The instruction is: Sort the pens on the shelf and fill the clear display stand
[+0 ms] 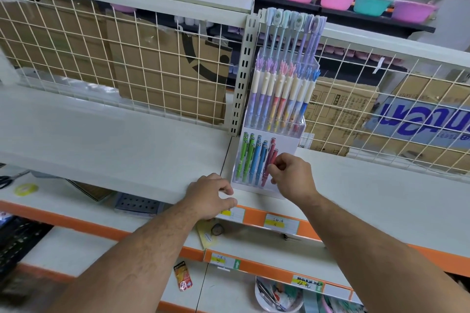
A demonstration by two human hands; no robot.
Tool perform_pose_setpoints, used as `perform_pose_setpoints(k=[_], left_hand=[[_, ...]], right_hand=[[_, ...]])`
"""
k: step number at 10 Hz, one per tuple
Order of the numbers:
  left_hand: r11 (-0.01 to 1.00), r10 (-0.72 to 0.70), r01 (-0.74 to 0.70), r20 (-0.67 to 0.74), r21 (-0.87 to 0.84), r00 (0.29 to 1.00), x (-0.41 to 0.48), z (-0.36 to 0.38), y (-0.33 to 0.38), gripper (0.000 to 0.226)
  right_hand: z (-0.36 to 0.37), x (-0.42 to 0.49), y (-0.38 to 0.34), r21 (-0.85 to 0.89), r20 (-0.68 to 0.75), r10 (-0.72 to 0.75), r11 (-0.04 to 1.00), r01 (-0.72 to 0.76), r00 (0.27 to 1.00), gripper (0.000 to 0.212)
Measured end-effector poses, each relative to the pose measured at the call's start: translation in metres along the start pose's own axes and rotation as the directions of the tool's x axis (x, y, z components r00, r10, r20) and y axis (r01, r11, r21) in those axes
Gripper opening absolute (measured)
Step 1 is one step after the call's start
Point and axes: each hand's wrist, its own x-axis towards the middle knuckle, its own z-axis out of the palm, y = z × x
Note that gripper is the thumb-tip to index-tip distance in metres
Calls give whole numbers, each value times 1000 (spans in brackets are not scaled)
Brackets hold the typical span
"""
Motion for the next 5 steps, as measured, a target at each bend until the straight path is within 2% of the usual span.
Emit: perform_pose_setpoints(k=[2, 3, 4, 5], left_hand=[[1000, 3, -3, 1, 12, 1000, -1, 0, 0, 28], [1000, 2, -2, 8, 12, 1000, 0, 0, 0, 29], [1000, 1, -1, 0, -2, 1000, 1, 1, -1, 28], [1000, 0, 0, -10, -2, 1000, 0, 1, 0, 26]], right_hand=[[2, -3, 1, -10, -4, 19, 1000, -19, 1000, 7], [4, -7, 3, -10, -16, 18, 1000, -19, 1000, 12], [5, -8, 6, 17, -21, 44, 999, -44, 999, 5], [7, -12, 7, 49, -32, 67, 997, -65, 997, 10]])
